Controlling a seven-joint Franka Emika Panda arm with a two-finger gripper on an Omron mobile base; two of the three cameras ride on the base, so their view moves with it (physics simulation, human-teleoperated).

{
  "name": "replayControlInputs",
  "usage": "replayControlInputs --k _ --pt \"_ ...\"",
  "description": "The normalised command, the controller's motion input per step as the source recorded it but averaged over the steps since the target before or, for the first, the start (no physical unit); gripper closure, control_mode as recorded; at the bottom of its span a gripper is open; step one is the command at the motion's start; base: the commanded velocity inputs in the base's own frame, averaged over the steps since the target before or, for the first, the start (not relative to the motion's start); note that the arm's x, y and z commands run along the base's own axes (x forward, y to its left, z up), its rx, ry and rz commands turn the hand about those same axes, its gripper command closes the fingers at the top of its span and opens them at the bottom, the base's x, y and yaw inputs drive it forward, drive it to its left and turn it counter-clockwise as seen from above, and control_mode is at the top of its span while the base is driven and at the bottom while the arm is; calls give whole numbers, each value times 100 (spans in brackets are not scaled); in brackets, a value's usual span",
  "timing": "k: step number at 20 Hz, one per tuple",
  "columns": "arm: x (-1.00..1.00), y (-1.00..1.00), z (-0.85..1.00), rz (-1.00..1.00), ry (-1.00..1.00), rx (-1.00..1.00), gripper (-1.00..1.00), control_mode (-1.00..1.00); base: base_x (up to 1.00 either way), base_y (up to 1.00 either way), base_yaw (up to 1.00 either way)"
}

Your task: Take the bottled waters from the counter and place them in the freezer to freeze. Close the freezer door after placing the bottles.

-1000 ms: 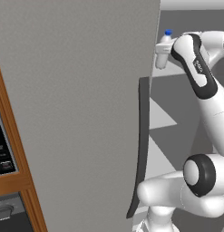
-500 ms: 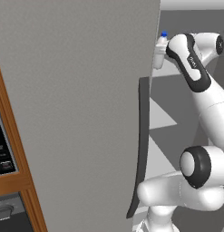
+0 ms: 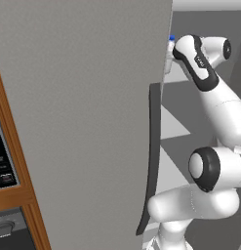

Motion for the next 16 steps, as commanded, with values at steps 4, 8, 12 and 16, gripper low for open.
replayControlInputs --k 4,8,12,16 --pt "34 0 -11 1 0 0 100 -100 0 0 0" --pt "38 0 -13 1 0 0 100 -100 0 0 0" --pt "29 0 -14 2 0 0 100 -100 0 0 0" --pt "26 0 -18 3 0 0 100 -100 0 0 0"
